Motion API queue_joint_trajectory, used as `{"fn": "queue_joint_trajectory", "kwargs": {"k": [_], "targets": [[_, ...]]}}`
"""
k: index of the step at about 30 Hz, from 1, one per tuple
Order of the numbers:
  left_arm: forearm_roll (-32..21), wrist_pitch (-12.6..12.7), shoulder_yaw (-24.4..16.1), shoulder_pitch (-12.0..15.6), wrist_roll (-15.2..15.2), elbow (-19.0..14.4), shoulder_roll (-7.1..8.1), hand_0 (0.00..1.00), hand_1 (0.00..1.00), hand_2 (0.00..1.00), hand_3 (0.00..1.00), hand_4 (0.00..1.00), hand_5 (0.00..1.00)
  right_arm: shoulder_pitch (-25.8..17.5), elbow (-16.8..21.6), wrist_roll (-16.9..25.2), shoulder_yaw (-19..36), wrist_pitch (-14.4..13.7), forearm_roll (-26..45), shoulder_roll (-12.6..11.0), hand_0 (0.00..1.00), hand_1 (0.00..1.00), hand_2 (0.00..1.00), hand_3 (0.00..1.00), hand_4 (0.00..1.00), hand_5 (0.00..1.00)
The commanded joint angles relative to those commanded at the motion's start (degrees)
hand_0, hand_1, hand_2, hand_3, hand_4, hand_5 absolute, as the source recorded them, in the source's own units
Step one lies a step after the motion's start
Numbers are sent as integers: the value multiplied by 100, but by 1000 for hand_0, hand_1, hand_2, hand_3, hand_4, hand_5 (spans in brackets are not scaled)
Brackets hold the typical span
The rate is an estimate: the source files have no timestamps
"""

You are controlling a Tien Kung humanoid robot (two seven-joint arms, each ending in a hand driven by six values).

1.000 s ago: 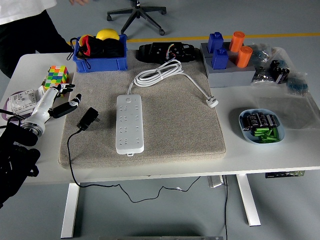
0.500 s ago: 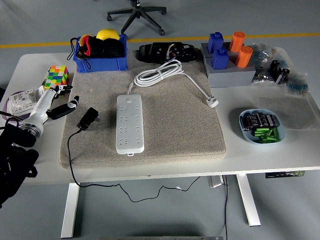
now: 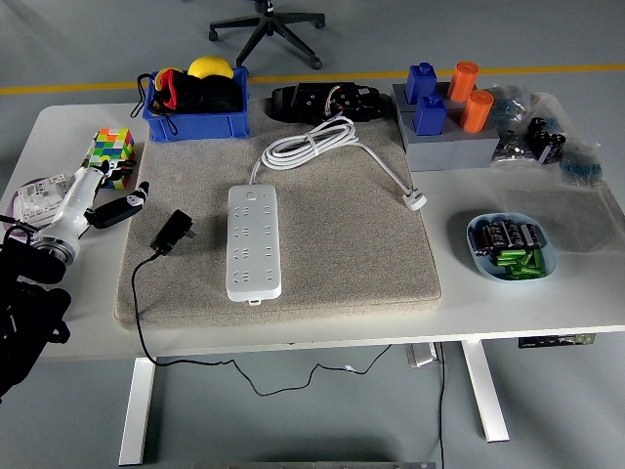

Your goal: Pull the plug out,throw it away,press the button

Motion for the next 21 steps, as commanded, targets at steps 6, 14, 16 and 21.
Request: {"fn": "queue_joint_trajectory", "kwargs": {"k": [6,14,16,21], "targets": [[6,-4,7,-6,7,-22,-25,860,841,796,803,587,415,5,-1,0,2,4,1,4,742,674,673,632,661,522],[8,0,16,-32,8,-102,-19,859,839,794,803,576,396,12,3,-1,37,-1,-8,-5,743,674,673,632,661,522],[8,-3,24,-48,12,-106,-17,859,839,794,803,576,396,10,-1,-2,41,-1,-11,-8,743,674,673,632,661,522],[-5,0,39,-72,11,-158,-20,857,837,793,803,576,396,1,-2,-1,35,4,-6,2,743,674,673,631,661,522]]}}
